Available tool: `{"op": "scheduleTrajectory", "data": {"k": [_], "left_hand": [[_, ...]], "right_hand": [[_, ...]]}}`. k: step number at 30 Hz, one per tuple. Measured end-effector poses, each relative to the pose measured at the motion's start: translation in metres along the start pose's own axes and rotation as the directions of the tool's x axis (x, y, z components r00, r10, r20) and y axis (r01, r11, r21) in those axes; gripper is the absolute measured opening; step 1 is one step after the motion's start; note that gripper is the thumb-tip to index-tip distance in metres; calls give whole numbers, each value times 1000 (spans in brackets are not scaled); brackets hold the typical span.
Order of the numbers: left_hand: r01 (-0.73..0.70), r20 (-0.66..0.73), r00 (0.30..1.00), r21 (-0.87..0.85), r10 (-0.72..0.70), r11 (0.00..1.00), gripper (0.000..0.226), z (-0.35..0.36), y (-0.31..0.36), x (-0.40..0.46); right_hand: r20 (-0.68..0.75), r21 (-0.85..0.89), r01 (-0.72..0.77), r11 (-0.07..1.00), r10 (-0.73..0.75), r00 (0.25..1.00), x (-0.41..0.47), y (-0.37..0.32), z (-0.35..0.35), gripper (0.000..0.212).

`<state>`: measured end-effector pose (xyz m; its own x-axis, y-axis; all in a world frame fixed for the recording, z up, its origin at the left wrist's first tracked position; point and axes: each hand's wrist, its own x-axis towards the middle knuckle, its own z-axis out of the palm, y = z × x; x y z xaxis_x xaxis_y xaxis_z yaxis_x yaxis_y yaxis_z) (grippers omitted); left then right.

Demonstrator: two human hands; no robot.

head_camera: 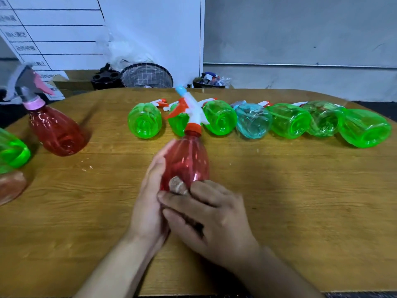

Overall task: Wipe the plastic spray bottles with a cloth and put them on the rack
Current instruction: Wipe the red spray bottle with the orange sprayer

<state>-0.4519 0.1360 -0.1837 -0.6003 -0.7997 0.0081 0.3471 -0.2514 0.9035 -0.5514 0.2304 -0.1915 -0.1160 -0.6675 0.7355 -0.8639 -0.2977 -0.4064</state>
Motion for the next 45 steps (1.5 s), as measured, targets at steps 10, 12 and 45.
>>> {"op": "scheduleTrajectory", "data": {"k": [10, 12, 45], "left_hand": [[-62, 83, 996, 222, 45, 973, 40, 17, -14, -8], [-70, 113, 993, 249, 43, 966, 42, 20, -16, -12], [37, 179, 982, 157, -65, 987, 44, 18, -11, -10]], "right_hand": [[-213, 174, -319, 931, 352, 911, 12, 41, -34, 25], [-228, 213, -357, 910, 402, 887, 12, 47, -35, 23], [-303, 373, -355, 857, 475, 826, 21, 41, -40, 20]]}}
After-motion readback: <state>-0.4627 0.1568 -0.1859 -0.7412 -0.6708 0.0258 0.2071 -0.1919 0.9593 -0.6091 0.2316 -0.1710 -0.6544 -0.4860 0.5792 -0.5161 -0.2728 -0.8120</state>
